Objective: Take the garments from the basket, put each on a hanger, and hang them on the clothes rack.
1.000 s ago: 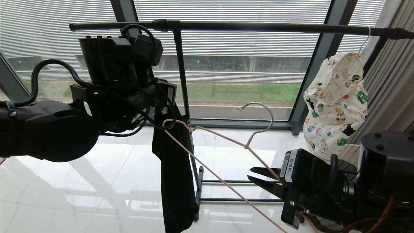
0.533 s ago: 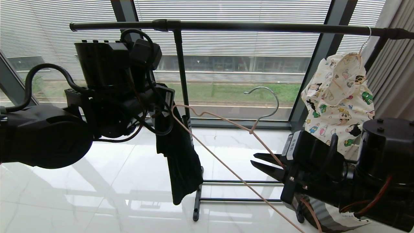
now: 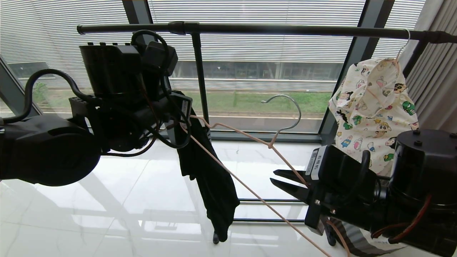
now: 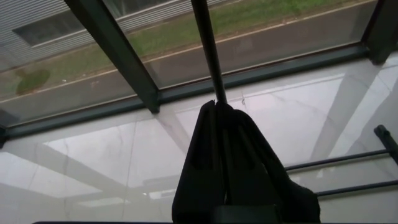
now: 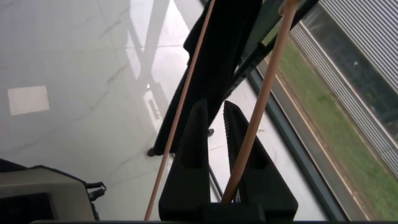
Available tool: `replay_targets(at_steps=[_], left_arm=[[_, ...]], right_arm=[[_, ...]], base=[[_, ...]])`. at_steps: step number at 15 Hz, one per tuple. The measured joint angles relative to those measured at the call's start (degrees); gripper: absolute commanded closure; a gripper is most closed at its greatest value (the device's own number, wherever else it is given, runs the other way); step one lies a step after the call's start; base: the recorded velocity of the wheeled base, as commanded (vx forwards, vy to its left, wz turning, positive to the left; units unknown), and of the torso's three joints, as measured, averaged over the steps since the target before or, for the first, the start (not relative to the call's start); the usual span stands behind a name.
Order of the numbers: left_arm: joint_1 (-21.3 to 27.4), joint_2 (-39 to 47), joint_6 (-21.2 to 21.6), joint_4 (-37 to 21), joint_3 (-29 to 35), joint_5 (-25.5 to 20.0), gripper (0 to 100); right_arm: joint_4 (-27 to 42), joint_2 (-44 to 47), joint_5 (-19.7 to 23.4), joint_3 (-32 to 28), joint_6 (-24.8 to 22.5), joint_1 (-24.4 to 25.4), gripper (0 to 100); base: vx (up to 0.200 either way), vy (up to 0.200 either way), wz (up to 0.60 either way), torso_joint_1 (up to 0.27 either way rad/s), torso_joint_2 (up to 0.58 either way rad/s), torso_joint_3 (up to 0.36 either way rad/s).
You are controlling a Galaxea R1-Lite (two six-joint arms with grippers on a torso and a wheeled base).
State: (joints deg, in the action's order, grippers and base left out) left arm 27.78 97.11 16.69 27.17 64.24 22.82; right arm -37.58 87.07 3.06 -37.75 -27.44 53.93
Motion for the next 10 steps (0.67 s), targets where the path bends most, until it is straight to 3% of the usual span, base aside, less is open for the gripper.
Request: replay_targets(at_steps=[4,10], left_arm=[[-0.83,-0.59,0.11,-0.02,-0.22,0.02,100],[2.36,-0.83,0.35,-0.05,-0.50,-0.07,100]], right_arm=[[0.00,0.20,0.13,-0.96,0.02,-2.47,100],[0.00,1.22,0.66,-2.32,-0.66,-1.65,100]], base=[[0.000,0.000,0.00,0.000,0.00,0.000],[0.000,0.000,0.00,0.000,0.00,0.000]])
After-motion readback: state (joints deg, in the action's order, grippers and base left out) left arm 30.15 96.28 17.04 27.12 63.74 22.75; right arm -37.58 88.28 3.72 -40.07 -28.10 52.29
